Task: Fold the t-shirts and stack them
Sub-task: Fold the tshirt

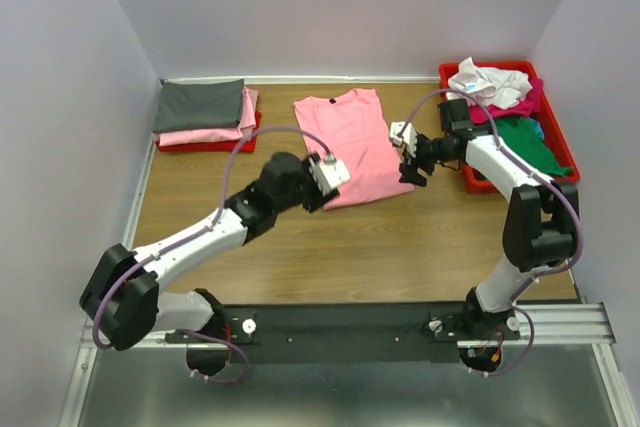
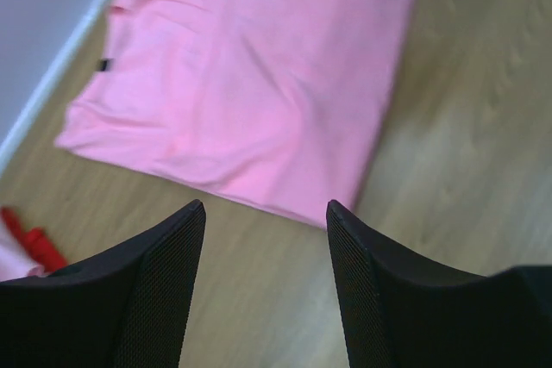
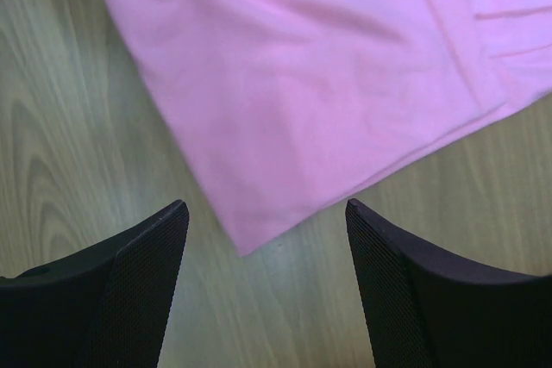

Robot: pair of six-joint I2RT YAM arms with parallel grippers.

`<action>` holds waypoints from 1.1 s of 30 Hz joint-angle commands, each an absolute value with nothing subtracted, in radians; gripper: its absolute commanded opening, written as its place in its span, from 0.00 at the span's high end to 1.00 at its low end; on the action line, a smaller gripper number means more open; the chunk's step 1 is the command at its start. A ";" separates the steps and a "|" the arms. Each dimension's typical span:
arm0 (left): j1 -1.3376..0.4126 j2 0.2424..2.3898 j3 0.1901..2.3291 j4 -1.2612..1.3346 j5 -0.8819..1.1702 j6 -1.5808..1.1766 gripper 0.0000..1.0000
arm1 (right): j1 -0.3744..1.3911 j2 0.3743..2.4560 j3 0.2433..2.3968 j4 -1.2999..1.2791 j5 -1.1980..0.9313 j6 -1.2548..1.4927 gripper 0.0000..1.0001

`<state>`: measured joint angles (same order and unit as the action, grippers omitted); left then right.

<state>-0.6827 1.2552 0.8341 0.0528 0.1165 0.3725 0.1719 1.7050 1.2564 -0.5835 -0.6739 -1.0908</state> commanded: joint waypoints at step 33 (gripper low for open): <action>-0.847 1.720 0.857 0.107 -0.015 0.666 0.38 | 0.155 1.902 1.232 -0.692 -0.649 -1.318 0.28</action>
<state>-0.8421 1.6829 0.8314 0.1303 -0.0078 0.6651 0.1440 1.8690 1.1946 -0.6762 -0.6735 -1.3350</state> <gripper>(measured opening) 0.620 0.730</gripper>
